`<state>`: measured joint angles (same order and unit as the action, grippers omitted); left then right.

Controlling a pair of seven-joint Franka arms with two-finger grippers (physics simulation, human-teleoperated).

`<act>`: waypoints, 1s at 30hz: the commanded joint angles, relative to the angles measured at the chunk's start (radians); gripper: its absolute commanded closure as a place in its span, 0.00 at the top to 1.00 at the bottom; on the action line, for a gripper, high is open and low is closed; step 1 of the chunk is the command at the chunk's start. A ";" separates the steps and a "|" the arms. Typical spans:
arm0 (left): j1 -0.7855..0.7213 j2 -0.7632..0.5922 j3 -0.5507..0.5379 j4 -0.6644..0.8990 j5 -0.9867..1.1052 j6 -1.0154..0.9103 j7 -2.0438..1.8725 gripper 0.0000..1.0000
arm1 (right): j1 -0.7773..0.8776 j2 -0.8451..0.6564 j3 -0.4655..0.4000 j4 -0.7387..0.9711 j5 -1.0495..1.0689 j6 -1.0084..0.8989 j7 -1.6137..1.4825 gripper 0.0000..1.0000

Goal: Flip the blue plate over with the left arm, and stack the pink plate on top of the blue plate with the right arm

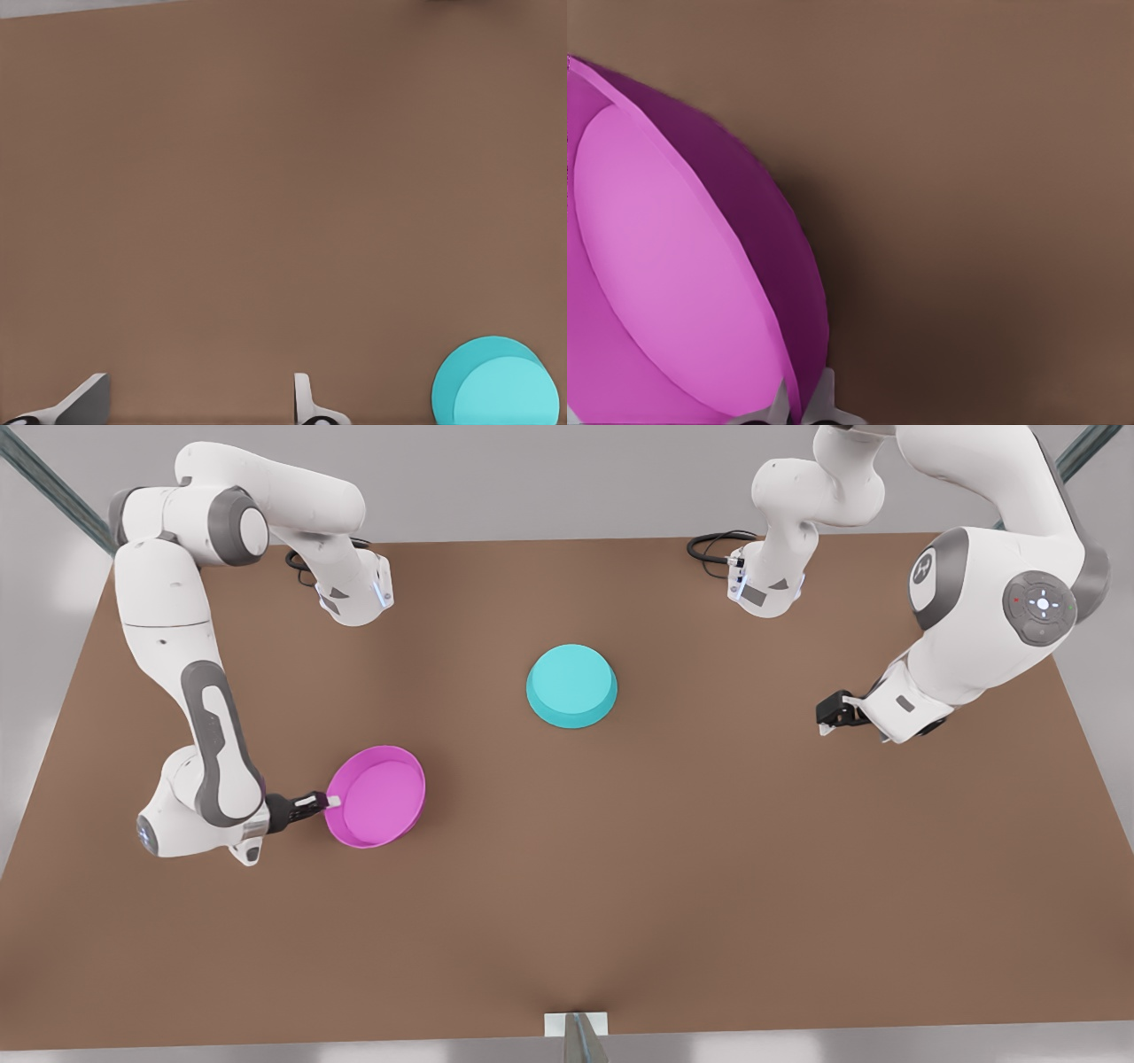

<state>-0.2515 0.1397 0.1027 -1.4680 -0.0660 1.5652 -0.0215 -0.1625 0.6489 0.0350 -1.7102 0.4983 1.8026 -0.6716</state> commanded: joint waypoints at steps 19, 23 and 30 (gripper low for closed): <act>-0.002 0.000 0.000 -0.002 0.000 -0.001 0.002 1.00 | 0.047 0.006 -0.001 0.003 -0.006 -0.071 0.179 0.21; -0.002 0.000 0.000 -0.002 0.000 -0.001 0.002 1.00 | 0.069 0.006 0.000 0.001 -0.004 -0.092 0.190 0.21; -0.002 -0.003 0.000 0.000 0.000 -0.002 0.000 1.00 | 0.112 0.012 0.000 0.003 -0.003 -0.103 0.188 0.21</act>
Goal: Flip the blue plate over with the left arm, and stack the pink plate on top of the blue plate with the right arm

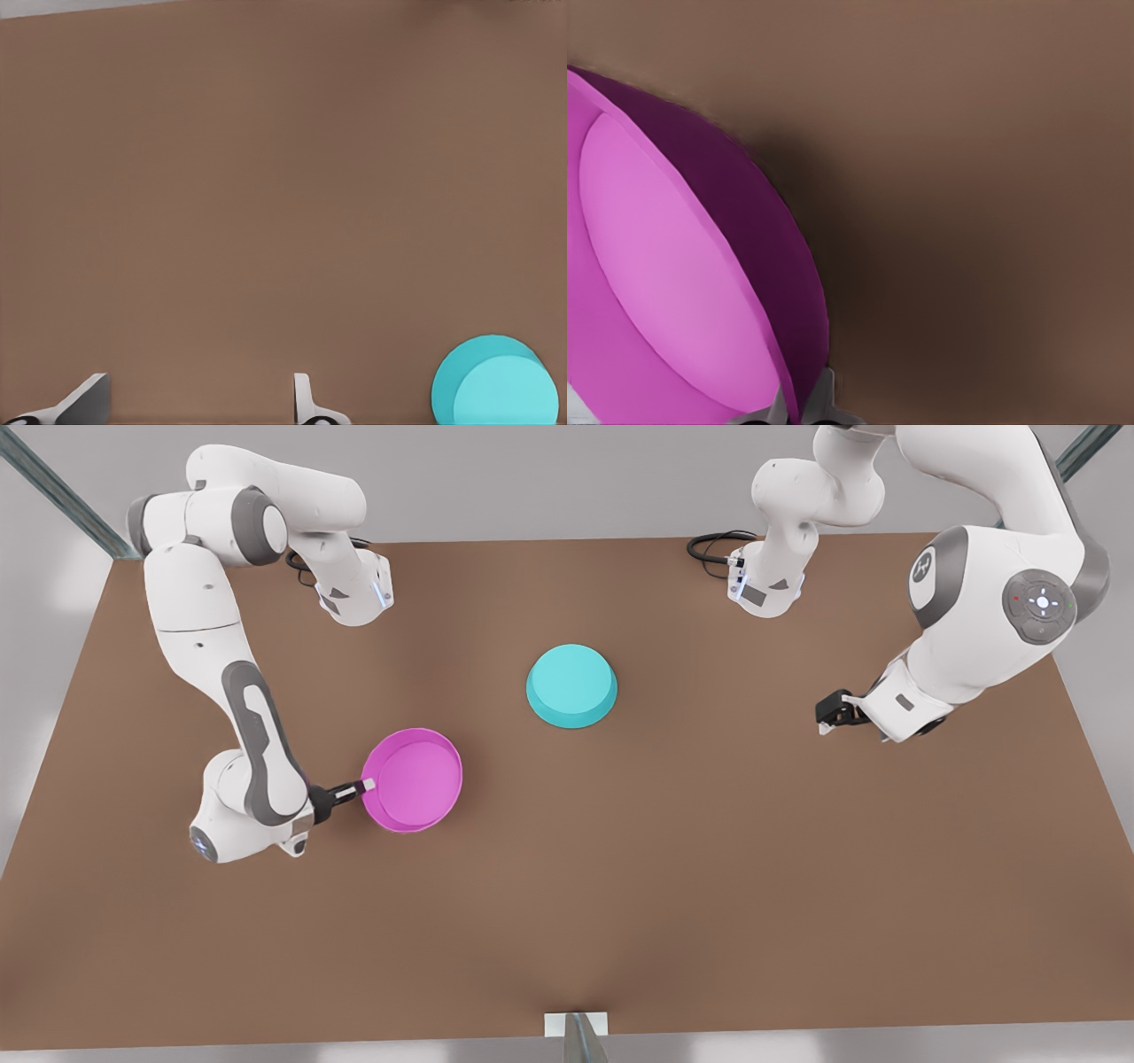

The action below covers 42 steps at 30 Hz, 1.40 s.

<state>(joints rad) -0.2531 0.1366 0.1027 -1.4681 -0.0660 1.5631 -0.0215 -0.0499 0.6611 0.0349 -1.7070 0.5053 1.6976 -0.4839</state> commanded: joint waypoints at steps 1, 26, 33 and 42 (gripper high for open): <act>0.000 0.000 0.000 0.000 0.000 0.000 0.000 1.00 | 0.001 0.000 0.000 0.000 0.001 0.001 0.001 0.21; 0.000 -0.006 0.002 0.003 0.000 -0.008 0.002 1.00 | 0.160 0.002 0.000 0.007 0.110 0.004 0.004 0.21; 0.000 -0.002 0.002 0.006 0.002 -0.008 0.003 1.00 | 0.228 0.005 0.002 0.015 0.114 0.014 0.011 0.21; 0.000 -0.012 0.011 0.005 0.005 -0.017 0.014 1.00 | 0.286 0.006 0.002 0.020 0.165 0.008 0.021 0.21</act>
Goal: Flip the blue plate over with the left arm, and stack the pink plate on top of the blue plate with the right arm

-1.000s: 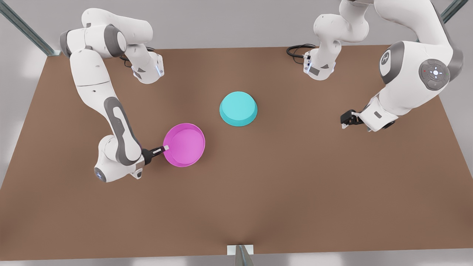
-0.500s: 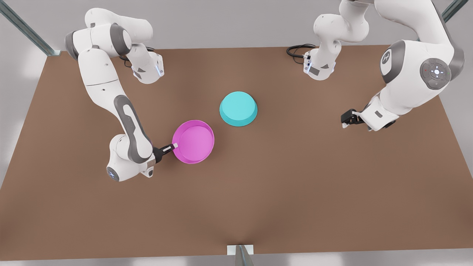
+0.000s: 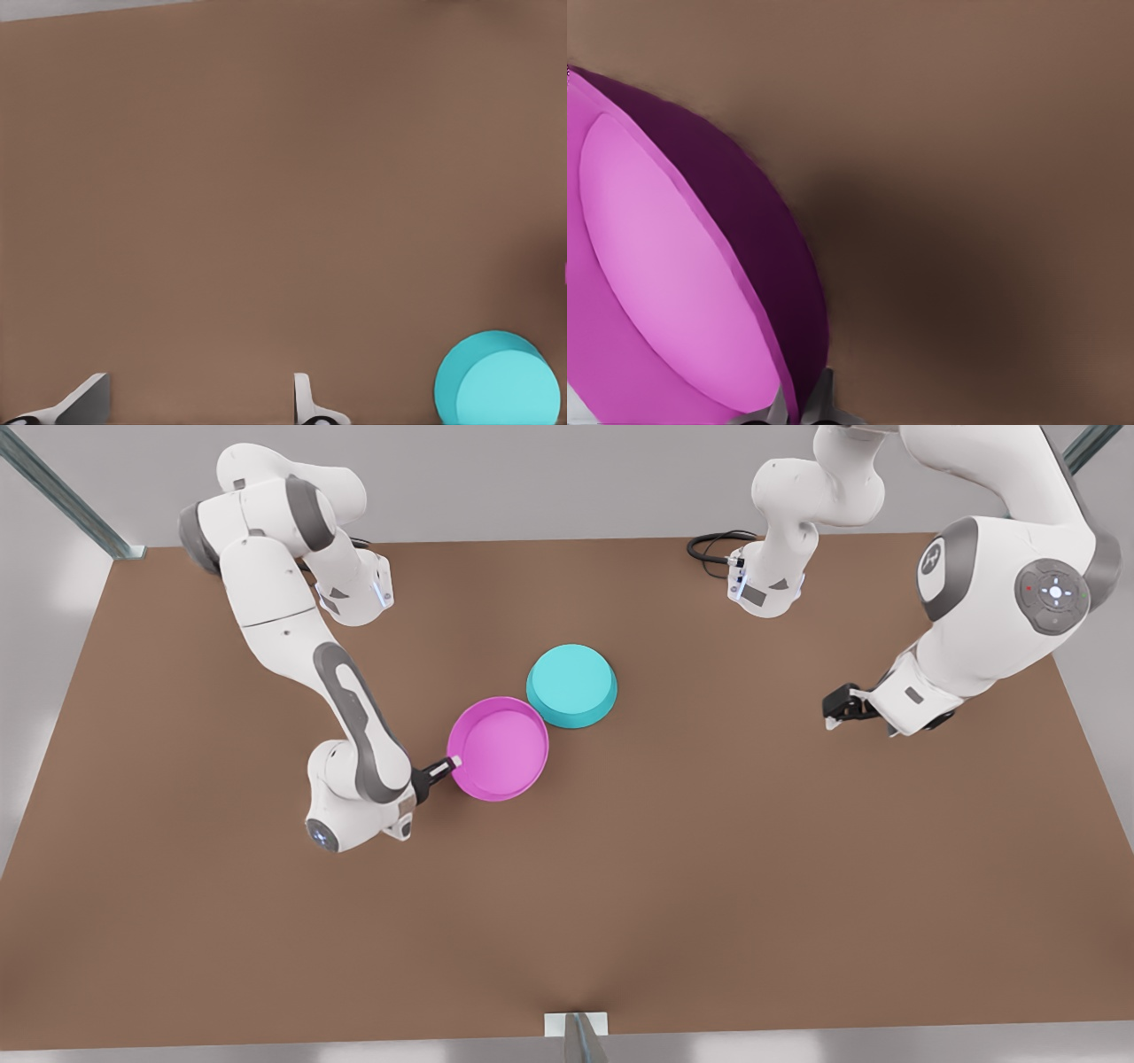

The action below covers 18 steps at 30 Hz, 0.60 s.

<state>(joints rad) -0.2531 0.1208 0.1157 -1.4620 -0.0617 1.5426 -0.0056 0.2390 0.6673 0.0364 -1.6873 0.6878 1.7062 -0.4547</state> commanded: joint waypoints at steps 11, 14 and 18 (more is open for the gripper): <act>0.005 -0.012 0.001 0.000 0.007 -0.029 -0.001 1.00 | 0.100 0.021 -0.001 0.024 0.042 0.007 0.011 0.21; 0.005 -0.010 0.001 0.000 0.007 -0.029 -0.002 1.00 | 0.108 0.021 -0.001 0.021 0.044 0.006 0.011 0.21; 0.005 -0.012 0.001 0.000 0.005 -0.029 -0.005 1.00 | 0.132 0.021 -0.001 0.023 0.062 0.009 0.013 0.21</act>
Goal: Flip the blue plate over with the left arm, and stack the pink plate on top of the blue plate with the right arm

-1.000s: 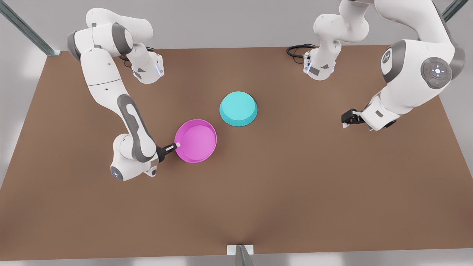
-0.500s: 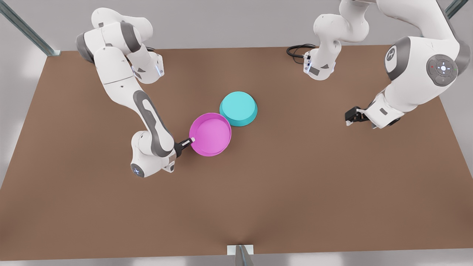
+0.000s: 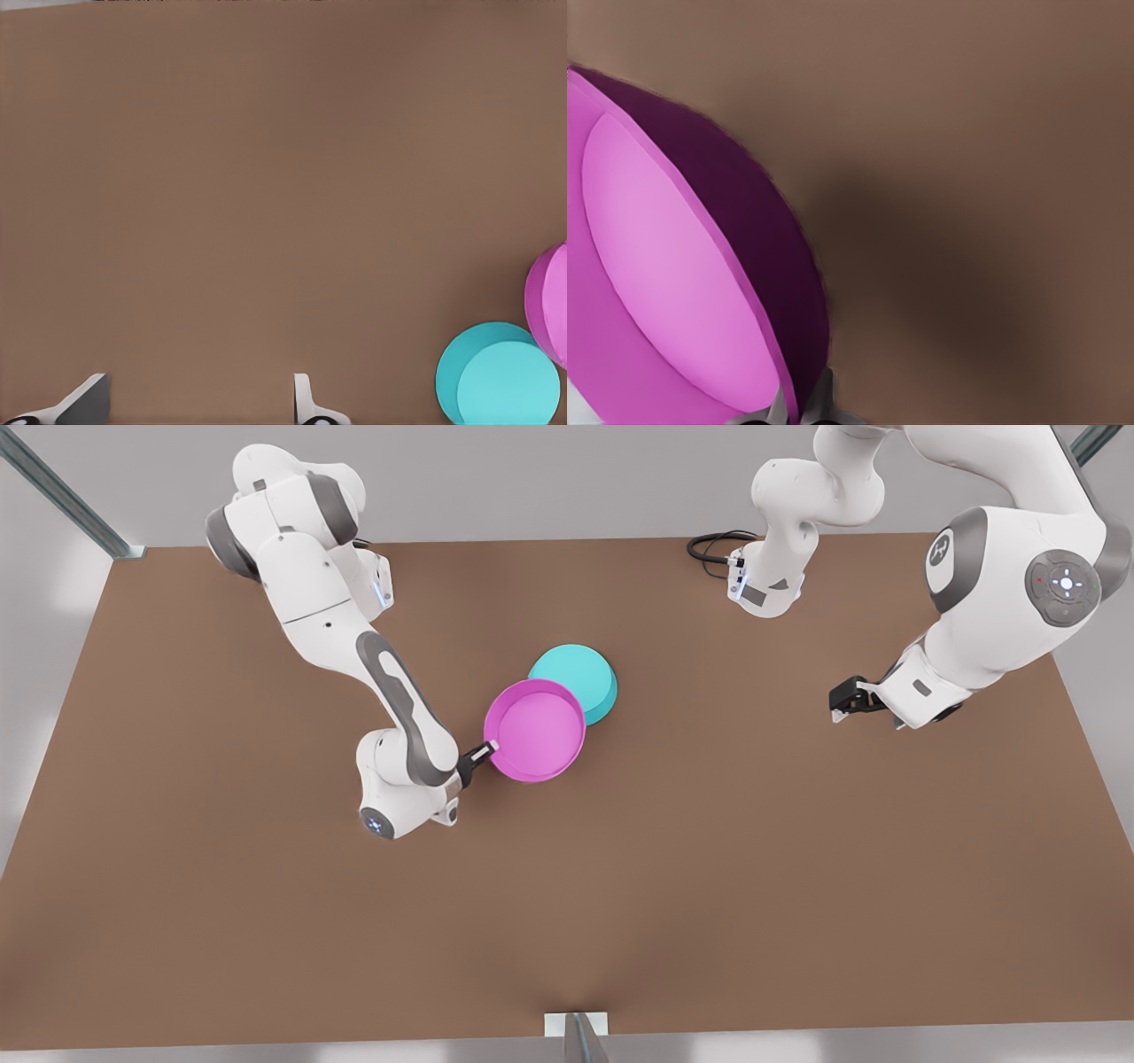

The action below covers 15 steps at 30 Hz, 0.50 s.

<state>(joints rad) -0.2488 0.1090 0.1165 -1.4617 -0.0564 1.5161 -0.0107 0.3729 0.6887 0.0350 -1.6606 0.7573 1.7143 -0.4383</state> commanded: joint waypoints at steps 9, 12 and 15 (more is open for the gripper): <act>0.000 0.003 0.000 0.006 0.003 0.006 0.005 1.00 | 0.049 0.000 0.000 0.005 0.011 0.001 0.009 0.21; 0.000 0.003 0.000 0.006 0.001 0.006 0.005 1.00 | 0.060 -0.012 -0.001 -0.002 0.008 -0.002 0.010 0.21; 0.002 0.003 0.000 0.006 0.001 0.006 0.005 1.00 | 0.073 -0.018 -0.004 -0.004 -0.003 -0.002 0.009 0.21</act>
<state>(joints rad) -0.2463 0.1129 0.1165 -1.4558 -0.0551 1.5217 -0.0061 0.4550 0.6681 0.0253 -1.6652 0.7597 1.7113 -0.4291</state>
